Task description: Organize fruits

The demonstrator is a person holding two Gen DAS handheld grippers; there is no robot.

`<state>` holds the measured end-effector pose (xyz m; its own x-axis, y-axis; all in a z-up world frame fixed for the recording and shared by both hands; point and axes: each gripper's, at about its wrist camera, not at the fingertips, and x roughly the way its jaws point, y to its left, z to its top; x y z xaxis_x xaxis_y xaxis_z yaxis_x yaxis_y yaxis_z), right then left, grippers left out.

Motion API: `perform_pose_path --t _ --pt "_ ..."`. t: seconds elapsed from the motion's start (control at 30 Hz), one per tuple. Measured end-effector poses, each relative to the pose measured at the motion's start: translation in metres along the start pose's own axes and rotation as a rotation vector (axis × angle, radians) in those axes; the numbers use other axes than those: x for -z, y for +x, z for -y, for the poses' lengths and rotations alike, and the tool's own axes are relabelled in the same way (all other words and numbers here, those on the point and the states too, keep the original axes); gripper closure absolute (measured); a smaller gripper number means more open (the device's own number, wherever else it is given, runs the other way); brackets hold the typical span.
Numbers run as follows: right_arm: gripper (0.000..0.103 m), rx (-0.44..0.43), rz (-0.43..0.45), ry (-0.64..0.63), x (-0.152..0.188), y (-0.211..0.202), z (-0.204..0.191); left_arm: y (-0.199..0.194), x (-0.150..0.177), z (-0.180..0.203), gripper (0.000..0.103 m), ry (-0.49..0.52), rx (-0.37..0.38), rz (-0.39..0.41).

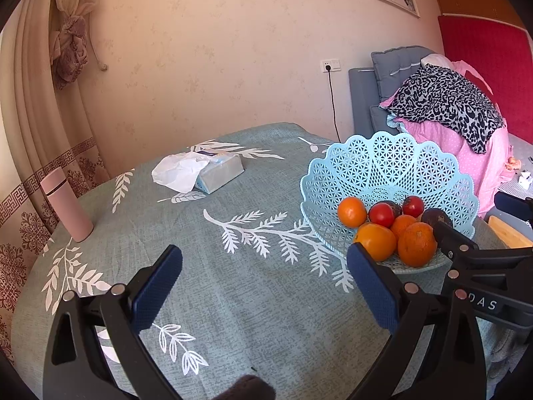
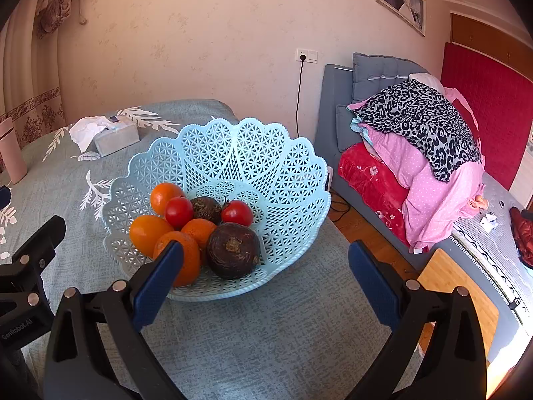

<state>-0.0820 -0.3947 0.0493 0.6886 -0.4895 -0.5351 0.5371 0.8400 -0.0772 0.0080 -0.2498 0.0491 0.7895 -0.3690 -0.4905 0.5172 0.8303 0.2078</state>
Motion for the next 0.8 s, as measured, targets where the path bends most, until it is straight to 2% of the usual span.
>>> perform_pose_path --t 0.53,0.8 --pt "0.003 0.0 0.0 0.0 0.0003 0.0 0.0001 -0.001 0.0005 0.0028 0.005 0.013 0.001 0.005" --pt "0.003 -0.001 0.0 0.001 0.0003 0.0002 0.0003 -0.0082 -0.0007 0.0079 0.005 0.043 0.005 0.037"
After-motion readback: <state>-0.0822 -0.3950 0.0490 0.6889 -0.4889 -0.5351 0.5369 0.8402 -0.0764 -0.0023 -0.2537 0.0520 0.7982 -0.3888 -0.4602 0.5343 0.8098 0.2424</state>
